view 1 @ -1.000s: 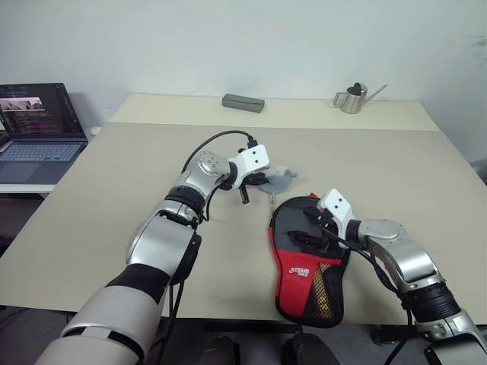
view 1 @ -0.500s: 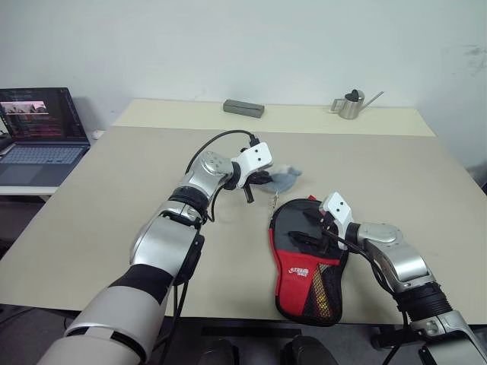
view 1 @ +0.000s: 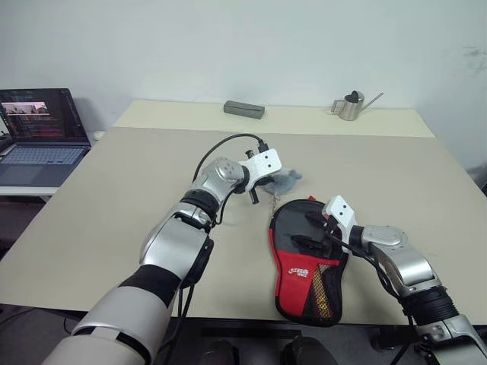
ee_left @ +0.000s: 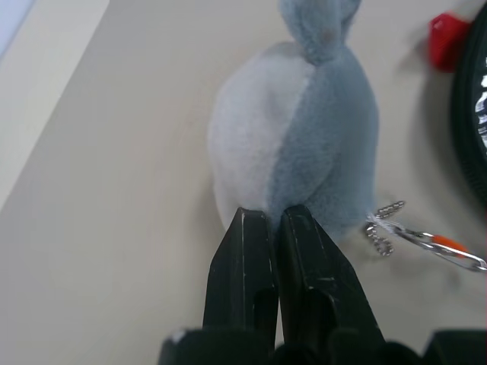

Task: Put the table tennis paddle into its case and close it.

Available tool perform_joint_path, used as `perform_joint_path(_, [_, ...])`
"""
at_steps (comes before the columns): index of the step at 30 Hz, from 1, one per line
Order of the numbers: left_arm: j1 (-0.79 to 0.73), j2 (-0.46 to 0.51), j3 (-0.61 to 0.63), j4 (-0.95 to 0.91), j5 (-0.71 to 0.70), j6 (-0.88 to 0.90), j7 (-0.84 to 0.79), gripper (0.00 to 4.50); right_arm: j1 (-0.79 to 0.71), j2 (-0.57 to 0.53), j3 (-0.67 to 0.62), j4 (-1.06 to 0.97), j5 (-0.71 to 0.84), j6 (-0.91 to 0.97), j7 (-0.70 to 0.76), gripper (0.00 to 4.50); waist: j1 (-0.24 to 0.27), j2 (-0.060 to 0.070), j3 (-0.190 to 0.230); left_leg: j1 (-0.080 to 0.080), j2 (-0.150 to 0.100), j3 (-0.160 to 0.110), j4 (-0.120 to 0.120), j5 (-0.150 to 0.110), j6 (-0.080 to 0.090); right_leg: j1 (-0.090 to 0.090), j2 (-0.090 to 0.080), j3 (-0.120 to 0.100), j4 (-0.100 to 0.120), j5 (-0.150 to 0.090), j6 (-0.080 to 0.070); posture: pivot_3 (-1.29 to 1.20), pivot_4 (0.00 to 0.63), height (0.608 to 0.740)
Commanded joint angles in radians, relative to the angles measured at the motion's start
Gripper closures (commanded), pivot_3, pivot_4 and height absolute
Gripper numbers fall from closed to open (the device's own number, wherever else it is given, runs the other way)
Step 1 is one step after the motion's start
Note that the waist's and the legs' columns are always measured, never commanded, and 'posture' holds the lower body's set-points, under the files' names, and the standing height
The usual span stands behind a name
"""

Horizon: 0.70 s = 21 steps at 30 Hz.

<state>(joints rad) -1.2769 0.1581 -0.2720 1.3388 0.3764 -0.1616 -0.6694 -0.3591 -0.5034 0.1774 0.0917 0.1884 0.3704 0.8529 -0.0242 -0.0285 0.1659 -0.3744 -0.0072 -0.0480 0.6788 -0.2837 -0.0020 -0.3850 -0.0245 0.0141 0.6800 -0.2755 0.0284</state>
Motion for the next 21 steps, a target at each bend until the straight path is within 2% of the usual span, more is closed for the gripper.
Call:
perform_joint_path(1, [-0.041, -0.014, -0.013, -0.001, 0.024, -0.006, 0.058, 4.48, 0.082, -0.017, 0.08, 0.055, -0.05, 0.088, 0.017, 0.0, 0.0, 0.0, 0.0, 0.0, 0.0, 0.0, 0.0, 0.0, 0.0, 0.0, 0.0, 0.0, 0.0, 0.0, 0.0, 0.0, 0.15, 0.74])
perform_joint_path(21, [-0.082, -0.138, -0.056, 0.025, 0.109, -0.064, 0.22, 4.48, 0.159, -0.031, 0.06, -0.075, -0.031, 0.155, -0.011, 0.0, 0.004, 0.0, -0.003, 0.001, 0.0, 0.0, -0.001, 0.0, 0.0, 0.001, 0.0, 0.0, -0.001, -0.003, 0.005, 0.0, 0.15, 0.74])
